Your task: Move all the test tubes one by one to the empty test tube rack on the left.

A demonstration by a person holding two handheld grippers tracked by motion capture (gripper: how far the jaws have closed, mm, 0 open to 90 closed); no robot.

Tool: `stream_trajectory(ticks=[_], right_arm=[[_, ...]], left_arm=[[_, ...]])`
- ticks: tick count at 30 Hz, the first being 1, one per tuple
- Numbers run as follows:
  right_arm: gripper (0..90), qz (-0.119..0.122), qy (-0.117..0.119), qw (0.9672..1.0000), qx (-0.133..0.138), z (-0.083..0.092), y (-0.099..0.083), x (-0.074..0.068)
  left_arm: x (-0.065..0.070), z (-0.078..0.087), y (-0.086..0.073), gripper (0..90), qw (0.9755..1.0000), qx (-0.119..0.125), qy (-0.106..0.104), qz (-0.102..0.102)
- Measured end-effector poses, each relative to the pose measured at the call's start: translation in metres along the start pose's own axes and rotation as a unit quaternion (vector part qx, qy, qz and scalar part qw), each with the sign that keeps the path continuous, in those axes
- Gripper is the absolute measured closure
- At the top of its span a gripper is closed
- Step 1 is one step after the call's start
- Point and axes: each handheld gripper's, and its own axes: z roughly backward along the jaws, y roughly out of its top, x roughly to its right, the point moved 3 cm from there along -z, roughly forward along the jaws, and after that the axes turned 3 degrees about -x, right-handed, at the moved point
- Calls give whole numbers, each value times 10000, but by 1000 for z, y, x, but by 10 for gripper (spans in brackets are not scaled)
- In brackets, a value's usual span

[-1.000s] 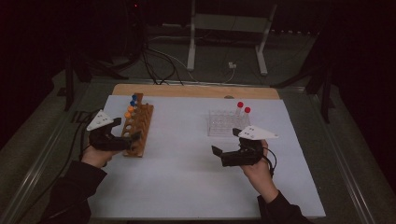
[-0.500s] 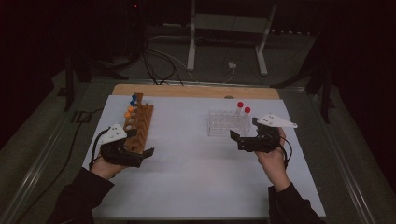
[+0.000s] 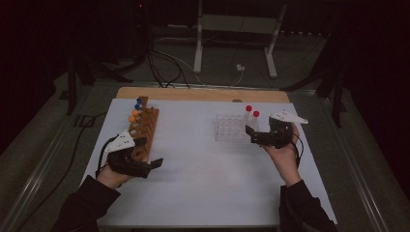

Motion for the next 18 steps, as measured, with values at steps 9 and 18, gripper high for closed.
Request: stream_trajectory(ticks=[9,18], right_arm=[[68,-145,-322,9991,-227,-30,-11,11],[350,-377,-641,9965,-392,-49,-16,26]], left_arm=[[2,1,1,21,10000,8,-41,-11],[1,1,0,22,10000,-8,-54,-1]])
